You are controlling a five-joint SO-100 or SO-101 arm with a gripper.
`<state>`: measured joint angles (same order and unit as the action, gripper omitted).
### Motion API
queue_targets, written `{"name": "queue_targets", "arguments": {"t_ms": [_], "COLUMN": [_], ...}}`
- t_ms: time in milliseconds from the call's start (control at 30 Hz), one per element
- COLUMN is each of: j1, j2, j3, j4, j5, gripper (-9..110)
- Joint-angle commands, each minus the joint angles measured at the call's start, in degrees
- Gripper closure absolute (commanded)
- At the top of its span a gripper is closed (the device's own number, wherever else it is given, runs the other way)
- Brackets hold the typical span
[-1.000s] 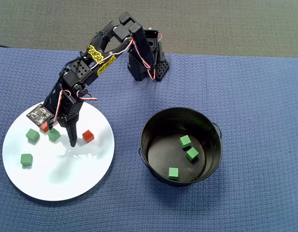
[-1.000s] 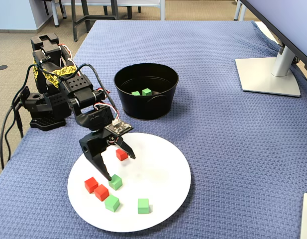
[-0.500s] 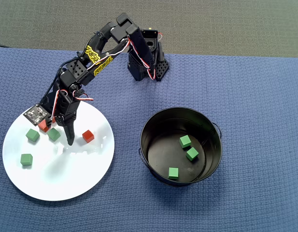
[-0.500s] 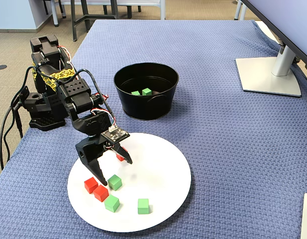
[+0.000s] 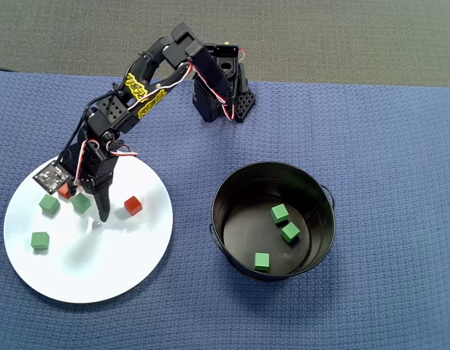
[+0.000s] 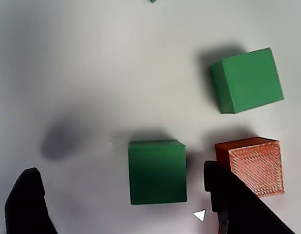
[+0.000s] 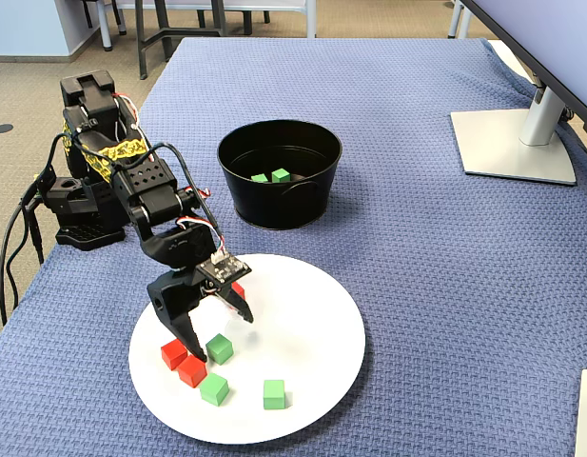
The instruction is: Pick up the green cubes from the white plate and place them in the black recipient
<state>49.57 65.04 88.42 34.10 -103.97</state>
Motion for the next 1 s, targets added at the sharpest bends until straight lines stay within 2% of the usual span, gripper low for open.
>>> {"name": "queue_targets", "arguments": {"t_ms": [0,433,867,967], "j1": [0.44,0.53,0.44,0.09], "j2": [0.09,-0.97,-1.23,-0.53], "j3": [-5.45,-4.66,-4.66,-4.22], "j4": [0.62,0.44,-0.44,-1.14], "j5": [0.44,0.44,1.49,2.81], "gripper": [64,72,101,101]}}
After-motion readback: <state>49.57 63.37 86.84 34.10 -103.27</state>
